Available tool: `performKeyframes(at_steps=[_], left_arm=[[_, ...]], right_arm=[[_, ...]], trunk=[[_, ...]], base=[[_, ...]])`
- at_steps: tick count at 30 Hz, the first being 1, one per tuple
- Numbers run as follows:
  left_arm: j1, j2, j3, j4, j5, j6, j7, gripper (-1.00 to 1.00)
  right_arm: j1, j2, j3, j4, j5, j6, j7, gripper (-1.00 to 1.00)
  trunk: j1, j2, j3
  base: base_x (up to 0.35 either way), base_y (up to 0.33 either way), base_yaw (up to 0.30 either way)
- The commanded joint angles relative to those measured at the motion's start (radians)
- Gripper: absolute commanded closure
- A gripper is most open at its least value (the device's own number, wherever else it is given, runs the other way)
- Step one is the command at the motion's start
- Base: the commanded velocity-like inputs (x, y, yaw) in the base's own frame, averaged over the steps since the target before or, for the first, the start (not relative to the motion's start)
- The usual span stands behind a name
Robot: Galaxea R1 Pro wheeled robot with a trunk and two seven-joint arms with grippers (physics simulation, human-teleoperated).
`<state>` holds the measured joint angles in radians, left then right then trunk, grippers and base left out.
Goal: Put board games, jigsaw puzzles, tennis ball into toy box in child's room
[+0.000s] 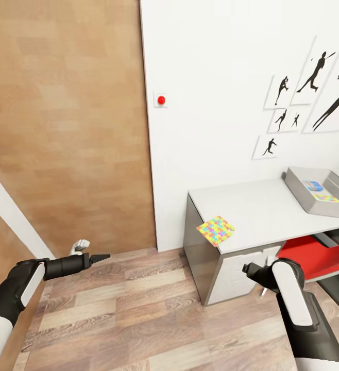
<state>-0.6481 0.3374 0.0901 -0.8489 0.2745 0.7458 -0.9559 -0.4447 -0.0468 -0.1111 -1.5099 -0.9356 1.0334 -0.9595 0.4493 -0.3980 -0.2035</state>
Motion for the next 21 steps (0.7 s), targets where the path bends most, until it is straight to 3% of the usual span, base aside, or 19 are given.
performKeyframes(at_steps=[1,12,21], left_arm=[[-0.001,0.000,0.000,0.000,0.003,0.006,-0.001,-1.00],[-0.001,-0.002,0.000,0.000,0.003,0.006,-0.001,-1.00],[-0.001,-0.012,0.000,0.000,0.002,0.006,-0.001,-1.00]], right_arm=[[0.004,0.000,0.000,0.005,-0.010,0.004,-0.011,-1.00],[0.037,0.000,-0.001,0.218,-0.005,-0.025,-0.011,-1.00],[0.038,-0.007,0.001,0.465,-0.005,-0.175,-0.004,-1.00]], trunk=[[0.001,-0.002,0.000],[0.001,-0.002,0.018],[0.001,-0.002,0.031]], base=[[0.000,0.000,0.000],[0.000,0.000,0.000],[0.000,0.000,0.024]])
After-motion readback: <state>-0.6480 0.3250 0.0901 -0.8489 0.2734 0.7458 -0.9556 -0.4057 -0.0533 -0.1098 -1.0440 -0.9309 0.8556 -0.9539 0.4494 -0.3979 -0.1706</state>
